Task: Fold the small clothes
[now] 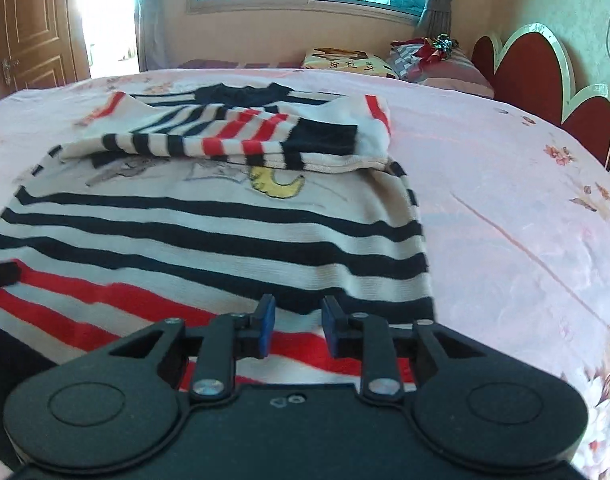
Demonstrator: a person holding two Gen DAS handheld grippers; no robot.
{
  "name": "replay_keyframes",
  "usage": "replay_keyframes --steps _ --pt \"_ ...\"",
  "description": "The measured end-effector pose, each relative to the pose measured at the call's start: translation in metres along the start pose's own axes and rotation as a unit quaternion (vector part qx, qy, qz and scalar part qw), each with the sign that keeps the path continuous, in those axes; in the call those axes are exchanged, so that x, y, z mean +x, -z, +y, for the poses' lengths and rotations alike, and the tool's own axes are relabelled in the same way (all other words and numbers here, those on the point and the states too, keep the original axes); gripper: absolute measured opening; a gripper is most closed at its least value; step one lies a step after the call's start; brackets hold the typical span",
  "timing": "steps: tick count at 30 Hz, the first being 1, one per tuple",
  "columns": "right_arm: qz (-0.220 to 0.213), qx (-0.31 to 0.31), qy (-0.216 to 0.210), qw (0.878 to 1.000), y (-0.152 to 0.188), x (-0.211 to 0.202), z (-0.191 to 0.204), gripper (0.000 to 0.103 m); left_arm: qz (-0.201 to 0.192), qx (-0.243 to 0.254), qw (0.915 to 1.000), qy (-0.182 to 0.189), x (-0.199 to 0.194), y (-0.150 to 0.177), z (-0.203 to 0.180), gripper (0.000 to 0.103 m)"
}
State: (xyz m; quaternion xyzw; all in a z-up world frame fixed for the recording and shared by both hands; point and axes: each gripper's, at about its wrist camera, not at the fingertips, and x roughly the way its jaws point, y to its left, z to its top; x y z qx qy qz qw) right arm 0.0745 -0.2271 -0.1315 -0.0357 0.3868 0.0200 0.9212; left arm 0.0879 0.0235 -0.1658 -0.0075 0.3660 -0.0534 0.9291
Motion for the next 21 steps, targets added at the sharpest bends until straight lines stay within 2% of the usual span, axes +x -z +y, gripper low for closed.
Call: replay_keyframes --steps 2,4,7,11,15,17,21 --pt "0.0 -0.012 -0.015 1.0 -0.001 0.0 0.029 0.025 0.001 -0.004 0.9999 0.014 0.004 0.002 -0.005 0.085" --pt "-0.004 -0.03 -0.021 0.999 0.001 0.001 0.054 0.024 0.012 0.006 0.9998 0.011 0.012 0.008 -0.005 0.085" --pt "0.018 -0.054 0.001 0.998 0.012 0.011 0.071 0.024 0.004 0.049 0.9987 0.007 0.01 0.025 0.002 0.085" --pt "0.008 -0.051 0.052 0.997 0.031 -0.004 0.044 0.026 0.002 0.037 0.9993 0.011 -0.009 0.039 0.032 0.085" --pt "0.016 -0.008 0.082 0.996 0.048 -0.022 0.005 0.026 0.002 0.044 0.9989 0.015 -0.022 0.049 0.04 0.085" --pt "0.023 -0.002 0.092 0.996 0.051 -0.032 0.004 0.025 0.004 0.043 0.9989 0.015 -0.031 0.05 0.039 0.085" --pt "0.004 -0.005 0.075 0.997 0.06 -0.056 0.019 0.029 0.0 0.023 0.9995 0.023 -0.05 0.059 0.041 0.085"
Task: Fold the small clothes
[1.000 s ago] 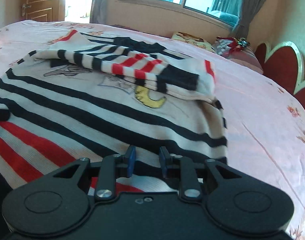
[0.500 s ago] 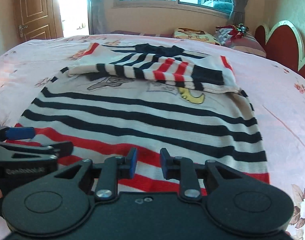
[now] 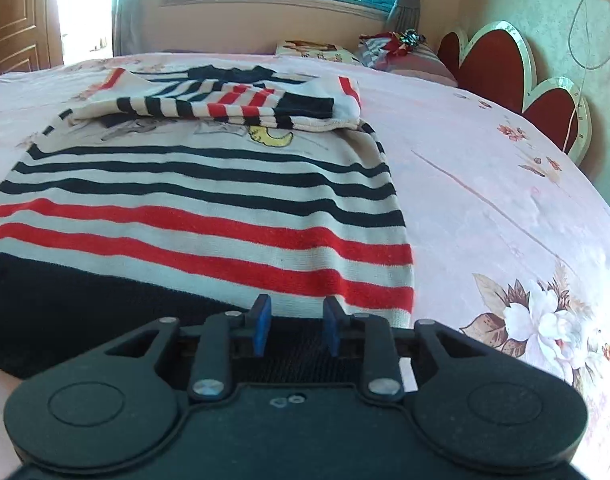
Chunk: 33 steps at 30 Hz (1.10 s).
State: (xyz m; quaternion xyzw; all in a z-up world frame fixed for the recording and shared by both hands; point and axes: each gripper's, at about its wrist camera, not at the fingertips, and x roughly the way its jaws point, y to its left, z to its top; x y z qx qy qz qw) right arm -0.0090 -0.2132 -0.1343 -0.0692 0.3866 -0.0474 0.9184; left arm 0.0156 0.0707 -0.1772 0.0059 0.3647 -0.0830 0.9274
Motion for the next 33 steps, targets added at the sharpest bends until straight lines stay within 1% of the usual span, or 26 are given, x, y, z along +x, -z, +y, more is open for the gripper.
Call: replay_keyframes --steps 1,2,3,5,7,8,9,10,11,12,15,17,19,20,24,25,26,27,28,29,30,31,32,33 --pt "0.008 -0.005 0.0 1.0 0.005 0.001 0.004 0.03 0.009 0.004 0.9999 -0.004 0.002 0.006 0.0 0.085" --pt "0.025 -0.013 0.006 1.0 0.012 0.006 0.007 0.029 0.019 0.006 0.9998 -0.004 0.006 0.012 0.001 0.085" --pt "0.015 -0.013 0.01 1.0 0.019 0.005 0.007 0.029 0.007 0.003 1.0 -0.002 0.003 0.017 0.004 0.085" --pt "0.019 -0.013 0.017 1.0 0.017 -0.001 0.007 0.029 0.014 0.005 0.9999 -0.005 -0.002 0.017 0.004 0.085" --pt "0.008 -0.003 0.016 1.0 0.014 -0.012 0.002 0.03 0.016 -0.008 0.9998 -0.004 -0.007 0.016 0.008 0.085" --pt "0.01 -0.002 0.026 1.0 0.015 -0.012 0.0 0.032 0.021 -0.017 0.9996 -0.005 -0.006 0.018 0.012 0.085" --pt "0.025 -0.002 0.034 0.999 0.018 -0.007 -0.003 0.032 0.025 -0.025 0.9994 -0.001 -0.005 0.019 0.015 0.085" --pt "0.038 0.004 0.03 0.999 0.023 -0.003 -0.009 0.032 0.026 -0.031 0.9992 0.001 -0.004 0.019 0.016 0.085" --pt "0.033 0.015 0.025 0.999 0.024 -0.006 -0.013 0.033 0.032 -0.035 0.9989 0.002 -0.005 0.017 0.016 0.085" --pt "0.037 0.022 0.023 0.999 0.024 -0.009 -0.017 0.033 0.038 -0.044 0.9983 0.011 -0.006 0.016 0.017 0.085" --pt "0.023 0.05 0.035 0.998 0.024 -0.023 -0.029 0.033 0.051 -0.079 0.9948 0.039 -0.009 0.015 0.022 0.085" --pt "0.03 0.075 0.037 0.996 0.025 -0.024 -0.04 0.036 0.056 -0.094 0.9927 0.052 -0.008 0.015 0.023 0.085" --pt "0.055 0.097 0.029 0.993 0.03 -0.016 -0.047 0.037 0.061 -0.102 0.9909 0.064 -0.006 0.014 0.024 0.085" --pt "0.06 0.109 0.023 0.992 0.032 -0.014 -0.049 0.037 0.063 -0.104 0.9901 0.069 -0.006 0.013 0.024 0.085" --pt "0.067 0.158 -0.011 0.985 0.037 -0.016 -0.051 0.036 0.077 -0.132 0.9836 0.096 -0.004 0.01 0.027 0.084" --pt "0.067 0.161 -0.01 0.985 0.038 -0.016 -0.05 0.036 0.08 -0.139 0.9816 0.103 -0.004 0.009 0.028 0.071" --pt "0.068 0.161 -0.009 0.985 0.038 -0.015 -0.05 0.035 0.084 -0.145 0.9802 0.106 -0.002 0.007 0.029 0.067" --pt "0.068 0.163 -0.008 0.984 0.038 -0.014 -0.05 0.034 0.085 -0.15 0.979 0.11 0.0 0.006 0.03 0.067" --pt "0.067 0.167 -0.011 0.984 0.037 -0.013 -0.05 0.029 0.086 -0.151 0.9783 0.113 0.002 0.005 0.03 0.066" --pt "0.067 0.17 -0.016 0.983 0.036 -0.012 -0.051 0.015 0.086 -0.149 0.9785 0.113 0.004 0.003 0.03 0.057" --pt "0.068 0.175 -0.027 0.982 0.033 -0.011 -0.052 0.011 0.088 -0.147 0.9789 0.112 0.005 0.001 0.03 0.05" --pt "0.069 0.178 -0.03 0.981 0.03 -0.011 -0.052 0.011 0.092 -0.152 0.9771 0.118 0.007 -0.001 0.033 0.033" --pt "0.069 0.18 -0.037 0.98 0.029 -0.011 -0.053 0.011 0.101 -0.165 0.9727 0.128 0.009 -0.004 0.039 0.015" --pt "0.067 0.187 -0.047 0.979 0.027 -0.012 -0.055 0.011 0.106 -0.175 0.9692 0.137 0.011 -0.006 0.042 0.012"
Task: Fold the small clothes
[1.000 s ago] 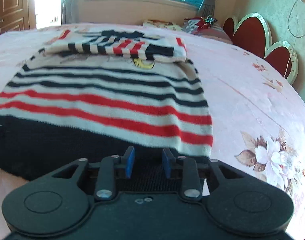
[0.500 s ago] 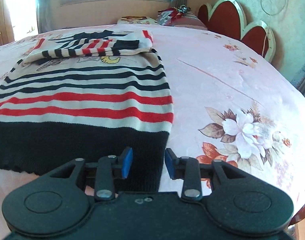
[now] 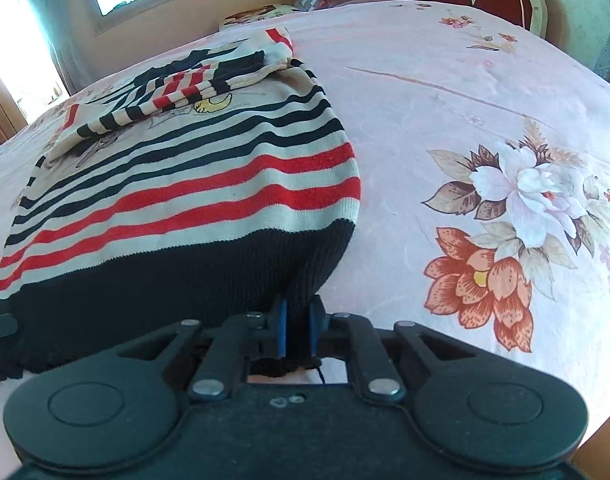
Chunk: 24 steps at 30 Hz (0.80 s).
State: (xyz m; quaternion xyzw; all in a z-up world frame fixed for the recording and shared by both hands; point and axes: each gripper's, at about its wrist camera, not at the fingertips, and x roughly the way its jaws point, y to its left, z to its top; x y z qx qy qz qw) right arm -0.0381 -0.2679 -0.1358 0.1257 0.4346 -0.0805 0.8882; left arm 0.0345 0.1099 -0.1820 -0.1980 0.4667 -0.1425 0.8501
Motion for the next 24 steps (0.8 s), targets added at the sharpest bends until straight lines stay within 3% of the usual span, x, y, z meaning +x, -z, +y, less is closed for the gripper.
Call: replay_keyframes --steps 3,8,12,17,24 --pt "-0.02 0.024 -0.046 0.998 -0.014 -0.011 -0.003 0.011 -0.018 0.012 0.9997 0.009 -0.007 -0.014 -0.005 0.012" --pt "-0.08 0.025 -0.06 0.995 -0.061 -0.023 0.004 0.011 -0.078 0.034 0.996 0.03 -0.015 -0.061 -0.026 0.012" --pt "-0.121 0.016 -0.062 0.991 -0.115 -0.009 0.01 0.011 -0.11 0.036 0.9926 0.036 0.002 -0.115 -0.037 0.012" --pt "-0.142 0.018 -0.067 0.987 -0.192 0.04 0.022 0.01 -0.135 0.029 0.9898 0.033 0.047 -0.191 -0.051 0.012" --pt "-0.1 0.027 -0.057 0.993 -0.277 0.15 0.034 0.01 -0.114 0.013 0.9932 -0.02 0.143 -0.277 -0.049 0.013"
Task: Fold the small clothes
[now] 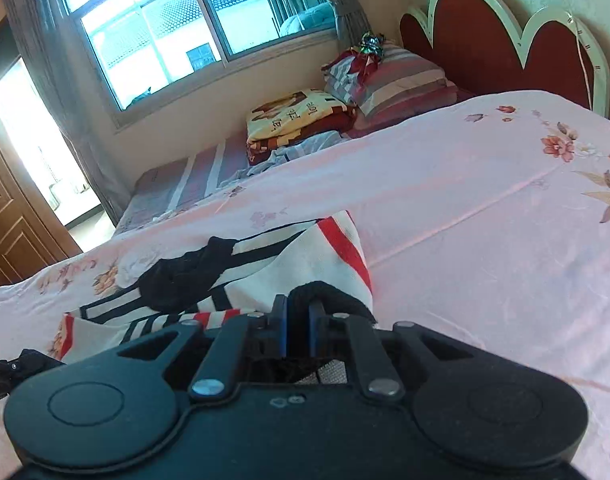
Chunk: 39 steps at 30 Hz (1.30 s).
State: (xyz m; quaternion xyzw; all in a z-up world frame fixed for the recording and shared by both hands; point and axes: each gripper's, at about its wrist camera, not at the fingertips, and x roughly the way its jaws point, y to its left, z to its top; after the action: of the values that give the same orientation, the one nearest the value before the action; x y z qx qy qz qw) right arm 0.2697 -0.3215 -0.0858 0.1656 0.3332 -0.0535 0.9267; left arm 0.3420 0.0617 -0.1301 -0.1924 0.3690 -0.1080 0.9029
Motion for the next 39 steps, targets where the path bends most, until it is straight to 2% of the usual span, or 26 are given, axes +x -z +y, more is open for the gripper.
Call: replay_keyframes --steps 3,4,5,6,7,8,9,12,15,16,17,18,19,21,22,23,25,27,28,29,32,34,37,39 --pt "0.035 0.002 0.002 0.999 -0.008 0.046 -0.005 0.012 0.03 0.015 0.999 -0.029 0.038 -0.009 0.002 0.014" --pt "0.041 0.005 0.006 0.999 -0.009 0.056 -0.007 0.018 0.043 0.023 0.9983 -0.03 0.047 -0.009 0.001 0.027" --pt "0.04 0.006 0.005 0.999 -0.011 0.062 -0.01 0.022 0.047 0.029 0.998 -0.029 0.05 -0.01 0.002 0.057" --pt "0.033 0.007 0.002 0.999 -0.013 0.062 -0.013 0.034 0.038 0.035 0.9982 -0.029 0.048 -0.011 0.001 0.073" --pt "0.023 0.007 0.001 1.0 -0.015 0.06 -0.016 0.056 0.013 0.043 0.9985 -0.03 0.041 -0.011 0.001 0.098" --pt "0.005 0.005 -0.003 1.0 -0.018 0.055 -0.019 0.067 -0.016 0.055 0.9978 -0.032 0.031 -0.011 0.001 0.103" --pt "-0.002 -0.005 -0.008 1.0 -0.019 0.052 -0.02 0.067 -0.025 0.068 0.9969 -0.028 0.027 -0.011 0.001 0.103" --pt "0.016 -0.047 -0.017 0.999 -0.019 0.057 -0.022 0.063 0.011 0.11 0.9934 -0.031 0.035 -0.013 0.005 0.103" --pt "0.031 -0.075 -0.021 0.996 -0.014 0.068 -0.021 0.063 0.023 0.146 0.988 -0.045 0.047 -0.009 0.005 0.1" --pt "0.037 -0.082 -0.026 0.996 -0.014 0.07 -0.018 0.063 0.03 0.149 0.9876 -0.041 0.051 -0.009 0.006 0.094" --pt "0.043 -0.092 -0.025 0.995 -0.012 0.073 -0.016 0.062 0.038 0.151 0.9871 -0.039 0.055 -0.008 0.005 0.082" --pt "0.047 -0.104 -0.017 0.993 -0.012 0.077 -0.013 0.061 0.048 0.154 0.9863 -0.036 0.06 -0.006 0.005 0.075" --pt "0.051 -0.116 -0.011 0.992 -0.01 0.081 -0.009 0.056 0.053 0.159 0.9851 -0.037 0.064 -0.004 0.003 0.068" --pt "0.054 -0.132 -0.006 0.99 -0.011 0.085 -0.006 0.051 0.054 0.173 0.9826 -0.039 0.067 0.0 -0.003 0.067" --pt "0.053 -0.135 -0.006 0.989 -0.012 0.086 -0.006 0.05 0.06 0.17 0.983 -0.033 0.067 0.0 -0.004 0.06" --pt "0.055 -0.136 -0.006 0.989 -0.015 0.087 -0.007 0.048 0.067 0.163 0.984 -0.023 0.067 0.0 -0.004 0.045" --pt "0.059 -0.144 -0.006 0.988 -0.018 0.09 -0.005 0.044 0.069 0.162 0.9842 -0.021 0.066 0.0 -0.008 0.039" --pt "0.074 -0.159 -0.015 0.984 -0.015 0.091 0.001 0.015 0.066 0.168 0.9832 -0.024 0.063 0.003 -0.011 0.026" --pt "0.071 -0.173 -0.015 0.982 -0.012 0.089 0.006 0.007 0.062 0.17 0.9833 -0.024 0.06 0.004 -0.013 0.013" --pt "0.063 -0.19 -0.014 0.98 -0.009 0.084 0.011 0.006 0.057 0.169 0.9837 -0.02 0.056 0.004 -0.013 0.009" --pt "0.04 -0.177 -0.027 0.983 -0.01 0.072 0.013 0.006 0.028 0.18 0.9832 -0.018 0.042 0.007 -0.018 0.006" --pt "0.009 -0.16 -0.031 0.987 -0.019 0.061 0.014 0.006 -0.001 0.178 0.9839 -0.022 0.035 0.004 -0.019 0.006" --pt "-0.031 -0.159 -0.029 0.986 -0.036 0.052 0.02 0.006 -0.038 0.155 0.9866 -0.033 0.028 -0.012 -0.016 0.005" --pt "-0.047 -0.168 -0.021 0.984 -0.043 0.054 0.025 0.006 -0.051 0.149 0.9866 -0.04 0.03 -0.024 -0.014 0.001"
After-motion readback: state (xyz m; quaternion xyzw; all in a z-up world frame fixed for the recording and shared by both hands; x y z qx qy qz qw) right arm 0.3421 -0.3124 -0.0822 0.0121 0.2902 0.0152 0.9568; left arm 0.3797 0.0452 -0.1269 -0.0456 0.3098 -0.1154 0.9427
